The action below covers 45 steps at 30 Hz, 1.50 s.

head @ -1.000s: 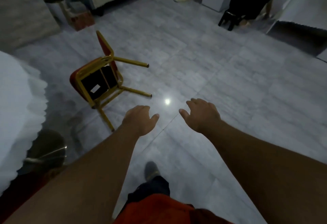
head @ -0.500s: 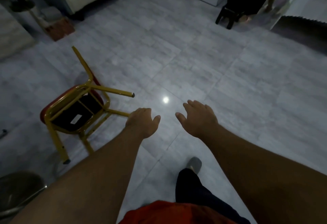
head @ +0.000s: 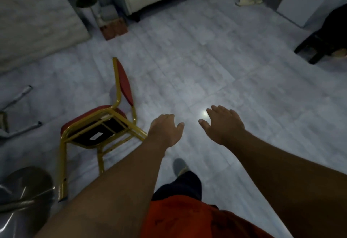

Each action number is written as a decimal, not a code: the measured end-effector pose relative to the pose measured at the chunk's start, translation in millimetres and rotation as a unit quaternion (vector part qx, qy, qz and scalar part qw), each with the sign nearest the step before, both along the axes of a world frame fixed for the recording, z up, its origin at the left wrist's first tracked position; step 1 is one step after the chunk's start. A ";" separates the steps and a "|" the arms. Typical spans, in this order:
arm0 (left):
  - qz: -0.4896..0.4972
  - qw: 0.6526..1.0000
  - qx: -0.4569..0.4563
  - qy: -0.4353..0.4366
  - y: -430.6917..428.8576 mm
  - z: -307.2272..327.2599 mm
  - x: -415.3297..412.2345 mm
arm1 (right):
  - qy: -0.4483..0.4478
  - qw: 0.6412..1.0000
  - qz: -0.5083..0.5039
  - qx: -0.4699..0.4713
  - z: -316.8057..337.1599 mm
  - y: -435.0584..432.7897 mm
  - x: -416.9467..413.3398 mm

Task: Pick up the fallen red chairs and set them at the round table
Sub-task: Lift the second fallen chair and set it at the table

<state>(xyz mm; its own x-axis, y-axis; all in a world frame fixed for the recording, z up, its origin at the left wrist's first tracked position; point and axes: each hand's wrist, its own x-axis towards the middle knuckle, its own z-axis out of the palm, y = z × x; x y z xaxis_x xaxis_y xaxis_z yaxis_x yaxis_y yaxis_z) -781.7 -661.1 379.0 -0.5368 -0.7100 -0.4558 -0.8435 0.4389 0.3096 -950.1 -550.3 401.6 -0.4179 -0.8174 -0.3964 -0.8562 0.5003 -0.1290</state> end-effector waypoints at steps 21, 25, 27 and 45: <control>0.369 0.930 -0.004 0.009 -365.8 -25.1 -135.2 | -0.010 0.950 0.311 0.020 -13.6 -491.9 -185.0; 0.439 0.897 0.011 0.050 -417.0 -16.1 -154.0 | 0.014 0.919 0.393 0.031 -12.7 -584.9 -182.4; 0.462 0.885 0.009 0.053 -440.3 -16.8 -149.6 | 0.004 0.905 0.425 0.028 -17.5 -624.0 -165.4; 0.689 0.713 0.111 0.068 -624.0 -151.8 -36.9 | -0.013 0.806 0.583 0.100 -123.6 -904.2 9.3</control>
<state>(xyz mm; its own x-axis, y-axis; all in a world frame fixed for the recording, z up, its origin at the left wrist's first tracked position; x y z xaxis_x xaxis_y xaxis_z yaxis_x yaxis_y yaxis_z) -818.6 -1285.2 227.1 0.5517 -0.5242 -0.6487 -0.3814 -0.8503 0.3628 -940.9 -1454.5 278.0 0.5985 -0.5672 -0.5657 -0.7582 -0.6291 -0.1714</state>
